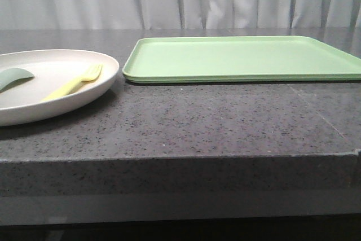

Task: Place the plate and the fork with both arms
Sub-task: 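Grasp the cream plate's rim with the left gripper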

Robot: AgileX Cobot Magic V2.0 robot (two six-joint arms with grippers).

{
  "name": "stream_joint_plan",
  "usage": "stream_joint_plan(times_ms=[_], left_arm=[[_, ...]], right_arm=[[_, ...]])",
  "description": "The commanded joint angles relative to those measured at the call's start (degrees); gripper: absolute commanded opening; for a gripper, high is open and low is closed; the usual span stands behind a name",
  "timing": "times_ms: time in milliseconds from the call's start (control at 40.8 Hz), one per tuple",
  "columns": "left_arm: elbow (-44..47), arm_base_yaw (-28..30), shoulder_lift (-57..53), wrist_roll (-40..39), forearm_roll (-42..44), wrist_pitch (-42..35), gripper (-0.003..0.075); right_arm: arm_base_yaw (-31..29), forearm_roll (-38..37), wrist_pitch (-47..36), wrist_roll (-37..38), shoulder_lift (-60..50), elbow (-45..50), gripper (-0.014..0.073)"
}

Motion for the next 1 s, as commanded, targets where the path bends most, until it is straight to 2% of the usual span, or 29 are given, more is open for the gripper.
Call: stream_joint_plan(times_ms=[0,343,661,735,808,980], left_arm=[[-4.4,0.0,4.1,-0.2,-0.6,1.8,0.0578],[-6.5,0.0,15.4,-0.2,-0.6,3.1,0.0578],[-6.5,0.0,18.1,-0.2,-0.6,2.8,0.0568],[-6.5,0.0,18.1,-0.2,-0.6,2.8,0.0535],[-6.5,0.0,18.1,-0.2,-0.6,2.9,0.047],[-6.5,0.0,18.1,-0.2,-0.7,3.1,0.0239]], right_arm=[[-0.2,-0.6,-4.4,-0.3,0.6,-2.1,0.0572],[-0.2,-0.6,-4.4,-0.3,0.6,-2.1,0.0572],[-0.2,-0.6,-4.3,-0.3,0.6,-2.1,0.0572],[-0.2,-0.6,-4.3,-0.3,0.6,-2.1,0.0572],[-0.2,-0.6,-4.3,-0.3,0.6,-2.1,0.0572],[-0.2,-0.6,-4.3,-0.3,0.6,-2.1,0.0572]])
